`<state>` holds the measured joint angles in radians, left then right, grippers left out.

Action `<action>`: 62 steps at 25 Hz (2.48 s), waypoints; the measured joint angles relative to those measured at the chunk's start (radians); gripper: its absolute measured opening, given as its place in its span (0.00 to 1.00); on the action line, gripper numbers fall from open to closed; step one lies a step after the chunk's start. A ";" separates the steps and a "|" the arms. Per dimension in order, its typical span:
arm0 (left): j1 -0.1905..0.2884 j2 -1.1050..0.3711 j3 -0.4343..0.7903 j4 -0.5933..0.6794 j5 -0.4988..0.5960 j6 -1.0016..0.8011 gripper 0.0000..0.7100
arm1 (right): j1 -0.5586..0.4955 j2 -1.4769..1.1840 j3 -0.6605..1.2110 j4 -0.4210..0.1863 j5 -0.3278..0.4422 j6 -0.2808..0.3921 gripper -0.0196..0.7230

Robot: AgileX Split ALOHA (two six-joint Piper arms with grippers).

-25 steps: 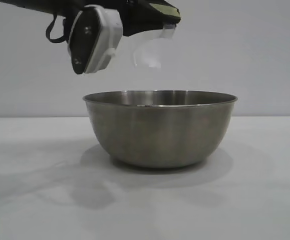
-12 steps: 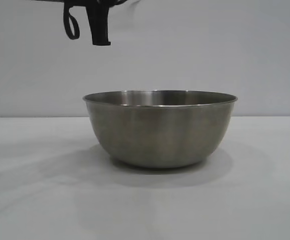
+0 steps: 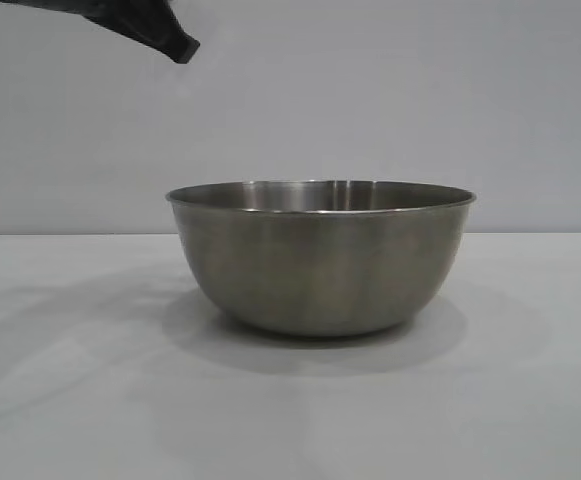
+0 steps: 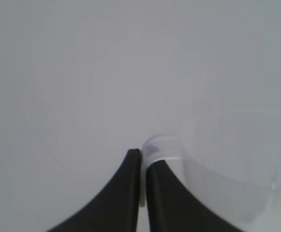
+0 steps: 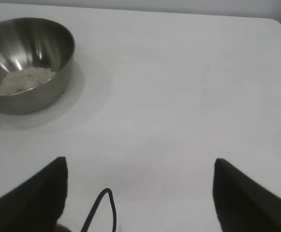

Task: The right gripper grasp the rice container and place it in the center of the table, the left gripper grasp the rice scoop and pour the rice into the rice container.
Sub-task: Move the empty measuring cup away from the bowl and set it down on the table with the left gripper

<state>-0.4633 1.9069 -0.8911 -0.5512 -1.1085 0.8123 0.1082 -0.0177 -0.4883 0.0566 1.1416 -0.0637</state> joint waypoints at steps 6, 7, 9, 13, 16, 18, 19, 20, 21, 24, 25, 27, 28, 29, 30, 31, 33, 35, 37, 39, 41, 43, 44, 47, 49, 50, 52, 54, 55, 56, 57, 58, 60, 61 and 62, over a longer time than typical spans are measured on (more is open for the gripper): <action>0.009 0.084 0.005 -0.070 0.022 -0.121 0.00 | 0.000 0.000 0.000 0.000 0.000 0.000 0.80; 0.017 0.088 0.013 -0.067 0.025 -0.161 0.00 | 0.000 0.000 0.000 0.000 0.000 0.000 0.80; 0.042 0.094 0.036 -0.062 0.028 -0.266 0.00 | 0.000 0.000 0.000 0.000 0.000 0.000 0.80; 0.105 0.096 0.095 0.021 0.030 -0.447 0.00 | 0.000 0.000 0.000 0.000 0.000 0.000 0.80; 0.132 0.107 0.119 0.127 0.030 -0.504 0.00 | 0.000 0.000 0.000 0.000 0.000 0.000 0.80; 0.132 0.122 0.121 0.156 0.030 -0.512 0.00 | 0.000 0.000 0.000 0.000 0.000 0.000 0.80; 0.132 0.134 0.121 0.165 0.030 -0.515 0.00 | 0.000 0.000 0.000 0.000 0.000 0.000 0.80; 0.132 0.148 0.121 0.176 0.030 -0.515 0.00 | 0.000 0.000 0.000 0.000 0.000 0.000 0.80; 0.132 0.160 0.121 0.178 0.030 -0.516 0.00 | 0.000 0.000 0.000 0.000 0.000 0.000 0.80; 0.132 0.207 0.137 0.181 -0.010 -0.541 0.00 | 0.000 0.000 0.000 0.000 0.000 0.000 0.80; 0.132 0.220 0.147 0.181 -0.021 -0.550 0.00 | 0.000 0.000 0.000 0.000 0.000 0.000 0.80; 0.132 0.249 0.160 0.188 -0.023 -0.578 0.00 | 0.000 0.000 0.000 0.000 0.000 0.000 0.80; 0.132 0.260 0.165 0.193 -0.025 -0.591 0.00 | 0.000 0.000 0.000 0.000 0.000 0.000 0.80; 0.132 0.271 0.166 0.199 -0.030 -0.605 0.00 | 0.000 0.000 0.000 0.000 0.000 0.000 0.80; 0.132 0.280 0.166 0.205 -0.045 -0.614 0.00 | 0.000 0.000 0.000 0.000 0.000 0.000 0.80; 0.132 0.286 0.166 0.209 -0.054 -0.621 0.00 | 0.000 0.000 0.000 0.000 0.000 0.000 0.80; 0.132 0.293 0.166 0.214 -0.071 -0.627 0.00 | 0.000 0.000 0.000 0.000 0.000 0.000 0.80; 0.132 0.295 0.166 0.217 -0.073 -0.627 0.00 | 0.000 0.000 0.000 0.000 0.000 0.000 0.80; 0.132 0.295 0.166 0.217 -0.073 -0.627 0.00 | 0.000 0.000 0.000 0.000 0.000 0.000 0.80; 0.132 0.295 0.166 0.214 -0.073 -0.627 0.00 | 0.000 0.000 0.000 0.000 0.000 0.000 0.80; 0.132 0.295 0.166 0.199 -0.073 -0.627 0.00 | 0.000 0.000 0.000 0.000 0.000 0.000 0.80; 0.132 0.295 0.166 0.190 -0.064 -0.627 0.07 | 0.000 0.000 0.000 0.000 0.000 0.000 0.80; 0.132 0.297 0.167 0.188 -0.057 -0.627 0.07 | 0.000 0.000 0.000 0.000 0.000 0.000 0.80; 0.132 0.301 0.174 0.186 -0.048 -0.627 0.28 | 0.000 0.000 0.000 0.000 0.000 0.000 0.80; 0.132 0.304 0.186 0.186 -0.048 -0.627 0.30 | 0.000 0.000 0.000 0.000 0.000 0.000 0.80; 0.132 0.305 0.191 0.186 -0.046 -0.627 0.30 | 0.000 0.000 0.000 0.000 0.000 0.000 0.80; 0.132 0.305 0.191 0.186 -0.044 -0.627 0.30 | 0.000 0.000 0.000 0.000 0.000 0.000 0.80; 0.132 0.305 0.191 0.188 -0.044 -0.627 0.36 | 0.000 0.000 0.000 0.000 0.000 0.000 0.80; 0.132 0.303 0.193 0.190 -0.044 -0.627 0.34 | 0.000 0.000 0.000 0.000 0.000 0.000 0.80; 0.132 0.297 0.198 0.198 -0.044 -0.627 0.34 | 0.000 0.000 0.000 0.000 0.000 0.000 0.80; 0.132 0.284 0.207 0.205 -0.044 -0.627 0.34 | 0.000 0.000 0.000 0.000 0.000 0.000 0.80; 0.132 0.269 0.214 0.213 -0.044 -0.627 0.34 | 0.000 0.000 0.000 0.000 0.000 0.000 0.80; 0.132 0.242 0.238 0.225 -0.044 -0.627 0.34 | 0.000 0.000 0.000 0.000 0.000 0.000 0.80; 0.132 0.229 0.249 0.228 -0.044 -0.627 0.34 | 0.000 0.000 0.000 0.000 0.000 0.000 0.80; 0.132 0.219 0.262 0.229 -0.044 -0.627 0.34 | 0.000 0.000 0.000 0.000 0.000 0.000 0.80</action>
<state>-0.3309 2.1262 -0.6293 -0.3220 -1.1522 0.1849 0.1082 -0.0177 -0.4883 0.0566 1.1416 -0.0637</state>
